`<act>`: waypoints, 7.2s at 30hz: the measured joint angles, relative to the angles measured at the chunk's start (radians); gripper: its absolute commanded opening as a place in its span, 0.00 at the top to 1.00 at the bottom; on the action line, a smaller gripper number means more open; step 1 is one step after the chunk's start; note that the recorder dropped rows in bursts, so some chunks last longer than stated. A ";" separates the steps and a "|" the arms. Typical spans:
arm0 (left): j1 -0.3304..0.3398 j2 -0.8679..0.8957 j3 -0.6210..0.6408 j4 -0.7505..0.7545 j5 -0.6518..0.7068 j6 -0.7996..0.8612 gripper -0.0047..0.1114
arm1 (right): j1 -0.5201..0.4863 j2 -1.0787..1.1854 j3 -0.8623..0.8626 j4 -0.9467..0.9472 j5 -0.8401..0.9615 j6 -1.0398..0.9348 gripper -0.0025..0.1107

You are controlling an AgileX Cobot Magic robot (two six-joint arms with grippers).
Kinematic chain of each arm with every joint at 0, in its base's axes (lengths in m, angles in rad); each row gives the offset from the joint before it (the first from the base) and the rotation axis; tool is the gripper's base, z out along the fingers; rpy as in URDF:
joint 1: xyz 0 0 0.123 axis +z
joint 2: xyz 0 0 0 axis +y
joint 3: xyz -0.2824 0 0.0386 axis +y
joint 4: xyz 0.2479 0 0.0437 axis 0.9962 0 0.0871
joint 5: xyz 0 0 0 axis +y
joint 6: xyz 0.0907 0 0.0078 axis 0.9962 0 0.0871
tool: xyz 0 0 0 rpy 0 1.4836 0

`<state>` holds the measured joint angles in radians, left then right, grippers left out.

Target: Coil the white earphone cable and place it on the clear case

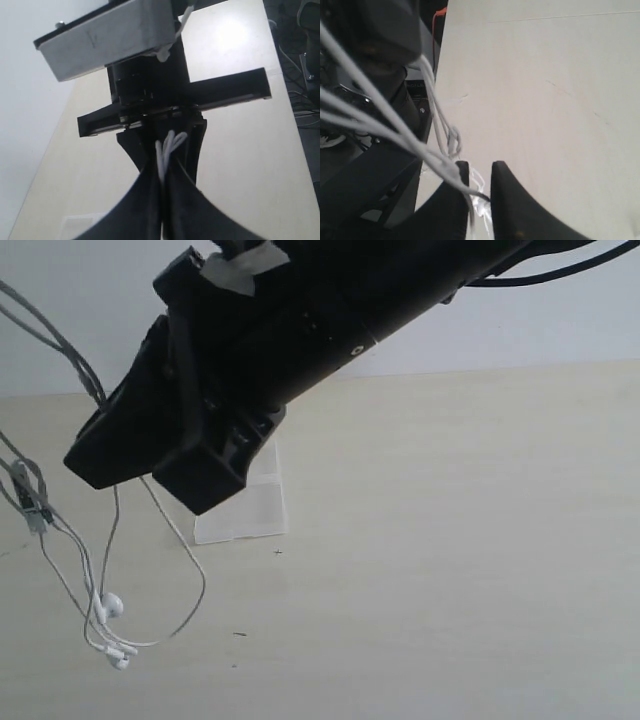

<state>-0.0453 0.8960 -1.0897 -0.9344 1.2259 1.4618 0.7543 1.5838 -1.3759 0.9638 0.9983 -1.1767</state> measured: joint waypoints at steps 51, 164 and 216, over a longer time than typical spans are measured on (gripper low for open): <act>0.000 -0.026 0.000 -0.136 -0.098 0.000 0.96 | 0.072 0.000 0.000 0.042 -0.033 0.007 0.71; 0.000 -0.112 0.000 0.059 -0.284 -0.494 0.96 | 0.083 0.057 0.000 0.102 -0.132 0.122 0.54; 0.000 -0.198 0.000 0.289 -0.083 -0.653 0.96 | 0.110 0.050 0.000 -0.065 -0.272 0.269 0.98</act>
<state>-0.0453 0.6979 -1.0897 -0.6457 1.1429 0.8087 0.8640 1.6340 -1.3759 0.8990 0.7261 -0.9074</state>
